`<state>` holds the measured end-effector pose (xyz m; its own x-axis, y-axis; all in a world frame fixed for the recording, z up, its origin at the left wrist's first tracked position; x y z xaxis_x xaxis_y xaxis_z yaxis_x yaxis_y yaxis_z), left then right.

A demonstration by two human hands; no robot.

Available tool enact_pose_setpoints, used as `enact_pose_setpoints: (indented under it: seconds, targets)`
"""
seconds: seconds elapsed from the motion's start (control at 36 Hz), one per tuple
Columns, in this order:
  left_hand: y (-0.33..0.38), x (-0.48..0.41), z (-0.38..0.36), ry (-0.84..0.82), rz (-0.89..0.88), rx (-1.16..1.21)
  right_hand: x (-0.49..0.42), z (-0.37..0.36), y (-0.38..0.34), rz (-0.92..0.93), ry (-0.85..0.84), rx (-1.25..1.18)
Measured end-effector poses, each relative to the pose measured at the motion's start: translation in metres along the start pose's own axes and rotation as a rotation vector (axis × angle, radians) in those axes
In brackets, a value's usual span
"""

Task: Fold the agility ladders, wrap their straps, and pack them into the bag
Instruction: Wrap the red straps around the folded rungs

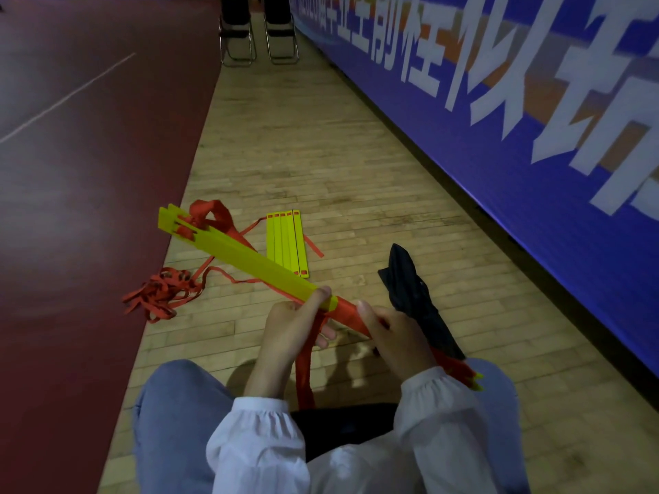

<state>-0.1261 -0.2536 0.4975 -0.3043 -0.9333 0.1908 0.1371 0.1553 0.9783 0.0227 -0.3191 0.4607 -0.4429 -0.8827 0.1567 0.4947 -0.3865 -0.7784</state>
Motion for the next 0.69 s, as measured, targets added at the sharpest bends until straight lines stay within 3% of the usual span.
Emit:
enact_pose_setpoints:
  seconds: [0.39, 0.69]
  targets:
    - [0.0017, 0.0067, 0.0033, -0.066, 0.044, 0.053, 0.0008, 0.0011, 0.0013, -0.021, -0.042, 0.018]
    - [0.0026, 0.0038, 0.0042, -0.079, 0.069, 0.07, -0.0017, 0.0012, 0.0015, -0.012, 0.132, -0.158]
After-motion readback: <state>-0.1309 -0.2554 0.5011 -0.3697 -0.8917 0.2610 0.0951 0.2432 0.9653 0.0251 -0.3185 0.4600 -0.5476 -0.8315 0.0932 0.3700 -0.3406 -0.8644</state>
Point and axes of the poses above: each hand's wrist, its own x-axis away from the middle knuckle, its own z-axis out of the back of the hand, y = z × x, the point moved 2 cm from there along -x, towards the middle knuckle, and after that the axes turned 8 degrees about -z, right-handed, at the moved point
